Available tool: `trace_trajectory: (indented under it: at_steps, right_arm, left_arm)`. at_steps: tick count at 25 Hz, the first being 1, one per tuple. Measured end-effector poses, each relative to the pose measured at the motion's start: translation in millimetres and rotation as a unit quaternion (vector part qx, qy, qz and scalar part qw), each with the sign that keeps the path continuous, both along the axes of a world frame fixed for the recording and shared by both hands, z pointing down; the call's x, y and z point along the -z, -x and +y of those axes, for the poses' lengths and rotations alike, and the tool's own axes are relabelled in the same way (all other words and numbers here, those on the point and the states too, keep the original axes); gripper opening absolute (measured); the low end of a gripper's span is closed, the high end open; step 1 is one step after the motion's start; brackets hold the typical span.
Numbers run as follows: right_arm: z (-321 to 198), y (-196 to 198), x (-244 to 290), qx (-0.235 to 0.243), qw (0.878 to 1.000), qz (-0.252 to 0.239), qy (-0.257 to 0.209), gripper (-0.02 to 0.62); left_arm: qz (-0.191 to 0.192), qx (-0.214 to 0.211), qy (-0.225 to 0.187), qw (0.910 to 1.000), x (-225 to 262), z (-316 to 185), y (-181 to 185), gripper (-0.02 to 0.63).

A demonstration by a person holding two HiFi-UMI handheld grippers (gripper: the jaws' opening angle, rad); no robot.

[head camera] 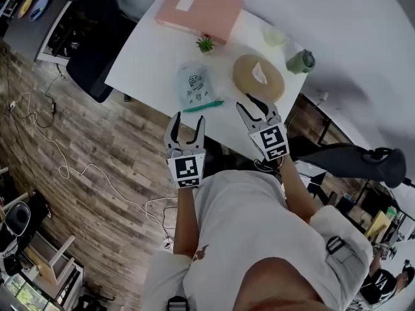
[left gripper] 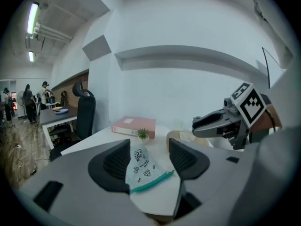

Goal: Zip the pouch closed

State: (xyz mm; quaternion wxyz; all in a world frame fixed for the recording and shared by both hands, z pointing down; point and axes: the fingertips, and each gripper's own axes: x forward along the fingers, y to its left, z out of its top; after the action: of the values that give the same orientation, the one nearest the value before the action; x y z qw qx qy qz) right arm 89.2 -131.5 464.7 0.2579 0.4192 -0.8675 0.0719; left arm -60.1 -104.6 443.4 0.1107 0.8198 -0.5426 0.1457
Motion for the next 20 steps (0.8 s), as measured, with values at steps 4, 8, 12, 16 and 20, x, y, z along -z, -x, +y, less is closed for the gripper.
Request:
trace_trajectory:
  at_steps: [4,8,12,16,20]
  right_arm:
    - [-6,8,-33,0.013,0.999,0.032,0.036,0.125]
    - [-8,16,-69,0.041,0.995,0.066,0.068,0.108]
    - [-6,18,-101,0.061,0.990,0.080,0.102,0.080]
    - [-7,22,-128,0.104,0.979,0.127,0.122,0.081]
    - [-3,26,-150,0.151,0.965,0.164,0.142,0.080]
  left_arm:
    - [0.009,-0.030,0.037,0.9988,-33,-13,-6,0.247]
    - [0.015,-0.060,0.069,0.9957,-63,-20,-17,0.235]
    - [0.020,-0.092,0.099,0.9907,-88,-19,-34,0.222]
    - [0.025,-0.118,0.125,0.9847,-110,-18,-48,0.206]
    - [0.030,-0.139,0.152,0.9781,-132,-13,-61,0.187]
